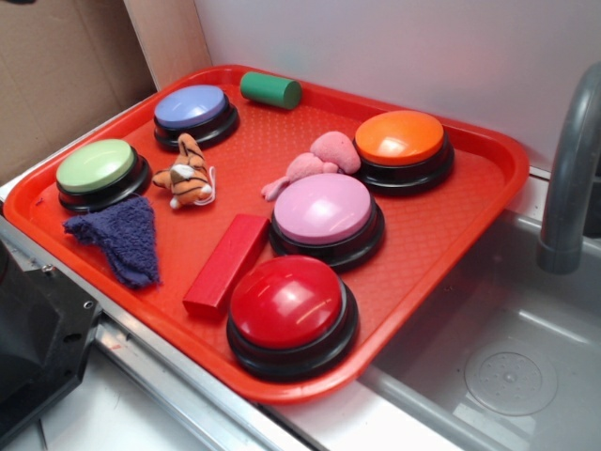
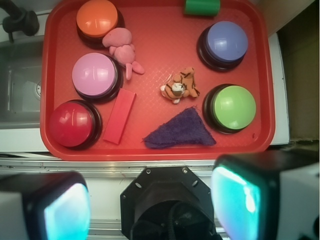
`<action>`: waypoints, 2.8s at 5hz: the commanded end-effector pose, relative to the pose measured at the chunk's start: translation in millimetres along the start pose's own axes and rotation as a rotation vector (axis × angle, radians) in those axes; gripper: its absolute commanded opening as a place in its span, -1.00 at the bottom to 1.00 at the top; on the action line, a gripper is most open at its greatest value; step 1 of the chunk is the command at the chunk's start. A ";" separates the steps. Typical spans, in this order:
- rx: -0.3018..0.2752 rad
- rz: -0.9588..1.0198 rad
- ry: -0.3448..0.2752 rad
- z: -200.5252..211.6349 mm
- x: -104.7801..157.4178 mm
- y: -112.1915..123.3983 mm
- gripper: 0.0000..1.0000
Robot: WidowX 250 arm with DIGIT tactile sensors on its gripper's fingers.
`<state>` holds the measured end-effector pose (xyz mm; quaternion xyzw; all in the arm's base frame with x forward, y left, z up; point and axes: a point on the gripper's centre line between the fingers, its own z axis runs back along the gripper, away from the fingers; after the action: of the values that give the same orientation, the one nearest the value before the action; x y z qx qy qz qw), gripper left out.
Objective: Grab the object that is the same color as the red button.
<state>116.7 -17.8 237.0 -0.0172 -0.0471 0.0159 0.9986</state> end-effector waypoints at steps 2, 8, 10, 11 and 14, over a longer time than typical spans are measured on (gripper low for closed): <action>-0.028 0.036 0.005 -22.1 2.7 -1.8 1.00; -0.072 0.363 -0.041 -185.3 43.8 -6.4 1.00; -0.155 0.295 0.000 -216.3 44.4 -28.5 1.00; -0.155 0.271 0.011 -223.3 42.7 -35.8 1.00; -0.100 0.321 0.032 -235.3 40.6 -39.3 -0.80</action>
<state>183.4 -62.0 13.7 -0.0806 -0.0402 0.1655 0.9821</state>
